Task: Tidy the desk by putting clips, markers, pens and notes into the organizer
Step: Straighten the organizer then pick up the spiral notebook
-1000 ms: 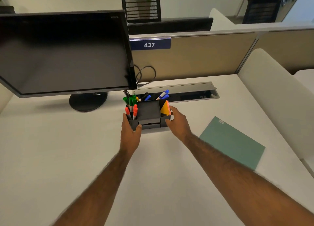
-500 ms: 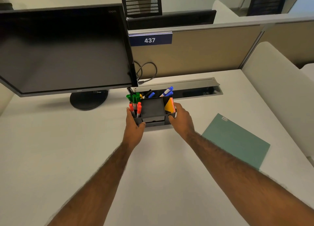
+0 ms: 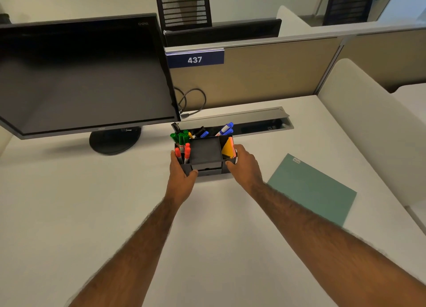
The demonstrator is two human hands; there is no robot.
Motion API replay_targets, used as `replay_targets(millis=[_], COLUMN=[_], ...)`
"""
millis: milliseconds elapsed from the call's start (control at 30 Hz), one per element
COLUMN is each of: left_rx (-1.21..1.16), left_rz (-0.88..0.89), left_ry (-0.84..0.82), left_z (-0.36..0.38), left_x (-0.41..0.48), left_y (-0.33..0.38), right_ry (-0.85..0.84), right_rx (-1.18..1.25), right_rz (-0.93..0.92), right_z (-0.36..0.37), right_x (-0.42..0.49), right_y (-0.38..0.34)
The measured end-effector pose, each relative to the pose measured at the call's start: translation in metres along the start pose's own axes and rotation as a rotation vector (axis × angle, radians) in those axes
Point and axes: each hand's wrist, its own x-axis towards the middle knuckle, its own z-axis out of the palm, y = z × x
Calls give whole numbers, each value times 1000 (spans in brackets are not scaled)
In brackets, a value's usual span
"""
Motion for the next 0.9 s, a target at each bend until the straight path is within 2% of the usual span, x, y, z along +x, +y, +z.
replay_targets(millis=[400, 900], left_rx=[51, 45], left_rz=[25, -30], left_ry=[-6, -45], left_z=[2, 7], left_x=[5, 4], left_y=[3, 10], right_ry=[-18, -39], right_rx=[-87, -81], right_rz=[10, 18], right_z=[2, -9], right_x=[15, 9], right_y=[-7, -6])
